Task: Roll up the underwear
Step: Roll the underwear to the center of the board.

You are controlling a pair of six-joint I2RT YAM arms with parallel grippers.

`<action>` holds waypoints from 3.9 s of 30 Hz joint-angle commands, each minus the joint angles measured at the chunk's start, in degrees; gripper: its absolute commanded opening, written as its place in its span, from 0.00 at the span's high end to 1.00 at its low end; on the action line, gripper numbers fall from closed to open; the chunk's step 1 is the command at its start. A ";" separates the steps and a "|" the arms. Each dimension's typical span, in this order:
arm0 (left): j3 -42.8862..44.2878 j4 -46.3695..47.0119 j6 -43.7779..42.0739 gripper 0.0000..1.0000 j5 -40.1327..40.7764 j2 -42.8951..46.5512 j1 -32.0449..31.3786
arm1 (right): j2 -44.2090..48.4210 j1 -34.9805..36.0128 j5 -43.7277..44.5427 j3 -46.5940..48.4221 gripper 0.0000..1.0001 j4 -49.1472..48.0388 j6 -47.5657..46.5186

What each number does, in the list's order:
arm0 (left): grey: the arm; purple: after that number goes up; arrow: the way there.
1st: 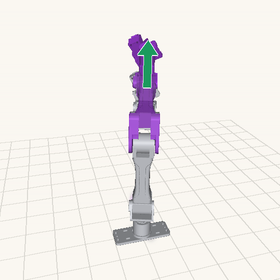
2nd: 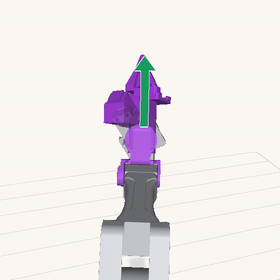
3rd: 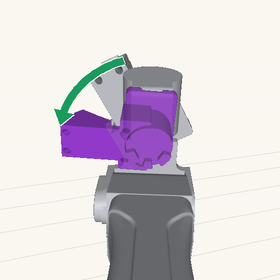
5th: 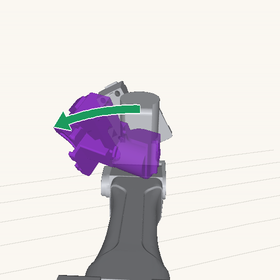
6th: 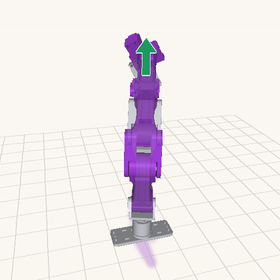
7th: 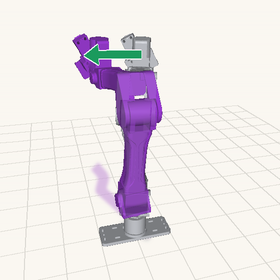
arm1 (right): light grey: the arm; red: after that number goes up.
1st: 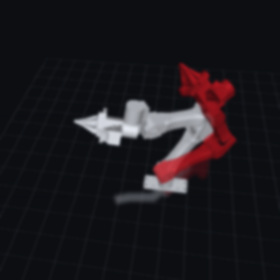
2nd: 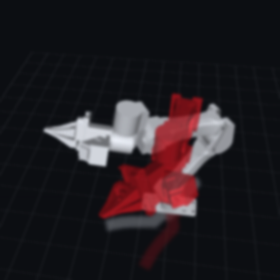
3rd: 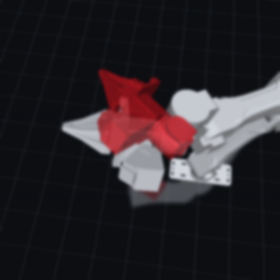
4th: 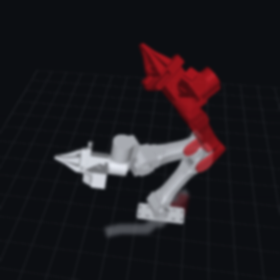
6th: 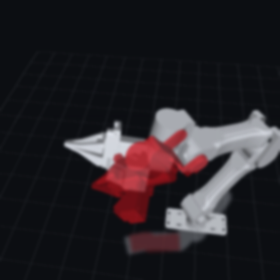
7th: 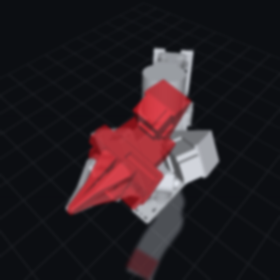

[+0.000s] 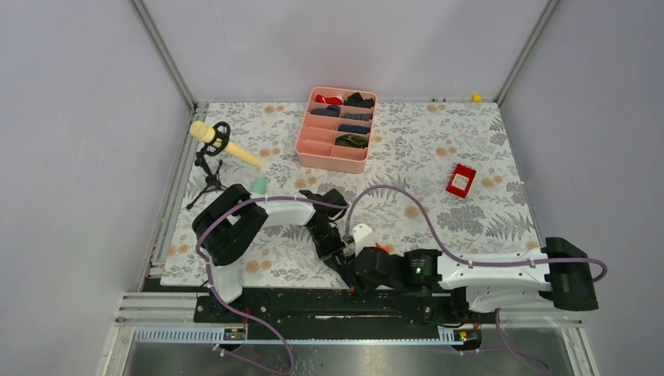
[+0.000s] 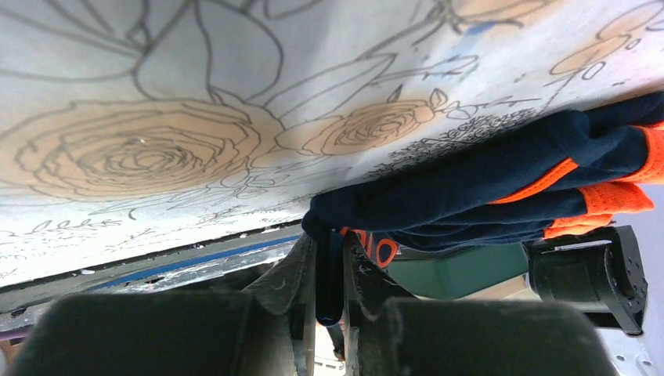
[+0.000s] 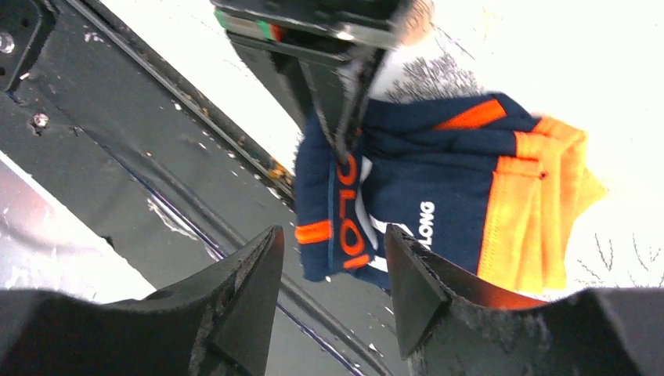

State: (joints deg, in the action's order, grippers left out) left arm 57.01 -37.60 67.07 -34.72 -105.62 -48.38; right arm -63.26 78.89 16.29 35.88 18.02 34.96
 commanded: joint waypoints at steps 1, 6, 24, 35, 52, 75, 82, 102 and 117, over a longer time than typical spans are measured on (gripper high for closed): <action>0.27 -5.20 2.12 1.00 2.37 -1.25 -0.70 | -6.46 5.99 13.42 6.94 0.41 2.58 -0.27; 0.48 -5.20 2.19 1.00 1.99 -1.60 -0.64 | -15.95 10.16 17.74 12.65 0.40 7.13 -0.92; 1.27 -5.20 2.23 1.00 0.88 -2.08 -0.65 | -26.42 13.66 22.07 16.33 0.63 11.78 1.30; -1.19 -0.74 5.22 1.00 -0.64 -1.12 -0.49 | -27.19 13.57 22.74 14.43 0.98 10.88 1.07; -18.77 16.19 19.25 1.00 1.16 11.64 5.96 | -22.46 6.79 21.93 9.30 0.77 -7.84 -21.58; -16.98 13.56 19.07 1.00 0.46 11.04 6.44 | -20.18 4.91 11.43 7.96 0.43 -8.56 -20.81; -16.46 12.65 18.68 1.00 0.66 10.99 6.43 | -23.69 5.51 15.01 8.76 0.50 -8.20 -19.30; -14.66 11.20 17.57 1.00 0.53 10.02 6.46 | -21.47 6.79 16.48 10.33 0.66 -8.28 -17.54; -14.76 14.59 16.35 0.99 -0.65 9.78 6.48 | -18.79 5.06 9.66 5.64 1.00 -11.01 -11.16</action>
State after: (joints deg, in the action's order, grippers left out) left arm 41.67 -21.96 81.52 -34.79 -94.48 -41.78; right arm -85.80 85.12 29.67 43.16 10.13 20.32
